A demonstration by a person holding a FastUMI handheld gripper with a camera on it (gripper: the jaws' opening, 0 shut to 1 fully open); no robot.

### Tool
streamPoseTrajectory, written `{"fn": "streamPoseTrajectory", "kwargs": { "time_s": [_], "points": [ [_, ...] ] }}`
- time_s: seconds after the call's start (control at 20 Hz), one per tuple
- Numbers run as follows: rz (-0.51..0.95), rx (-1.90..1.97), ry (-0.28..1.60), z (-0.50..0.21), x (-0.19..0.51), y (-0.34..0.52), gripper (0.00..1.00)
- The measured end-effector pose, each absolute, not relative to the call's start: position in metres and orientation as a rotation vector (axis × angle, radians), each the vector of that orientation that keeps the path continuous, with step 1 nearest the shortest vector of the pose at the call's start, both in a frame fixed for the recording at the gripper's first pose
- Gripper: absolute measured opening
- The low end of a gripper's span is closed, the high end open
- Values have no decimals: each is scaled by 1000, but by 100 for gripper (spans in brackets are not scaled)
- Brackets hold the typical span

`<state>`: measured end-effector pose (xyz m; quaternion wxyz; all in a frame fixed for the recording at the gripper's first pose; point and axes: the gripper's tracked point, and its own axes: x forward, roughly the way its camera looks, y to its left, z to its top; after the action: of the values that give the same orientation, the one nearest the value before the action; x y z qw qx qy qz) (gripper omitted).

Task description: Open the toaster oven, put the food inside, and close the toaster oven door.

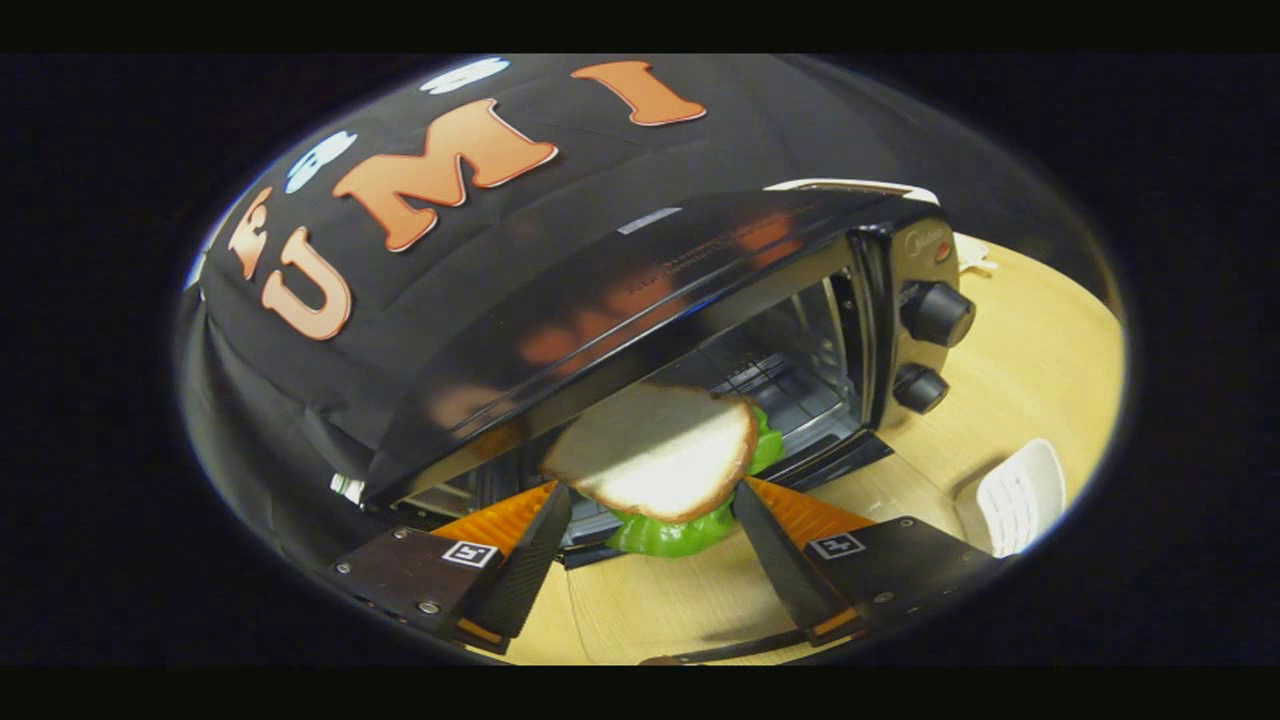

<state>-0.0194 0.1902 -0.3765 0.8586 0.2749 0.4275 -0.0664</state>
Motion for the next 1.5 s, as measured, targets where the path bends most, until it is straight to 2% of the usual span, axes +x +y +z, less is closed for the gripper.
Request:
{"fn": "streamPoseTrajectory", "kwargs": {
  "time_s": [0.45,0.85,1.15,1.5],
  "points": [
    [-5,470,1000,-351,-72,185,97],
    [214,317,1159,-335,-177,186,96],
    [230,261,1312,-374,-231,188,96],
    [217,209,1331,-412,-219,208,93]
  ]
}}
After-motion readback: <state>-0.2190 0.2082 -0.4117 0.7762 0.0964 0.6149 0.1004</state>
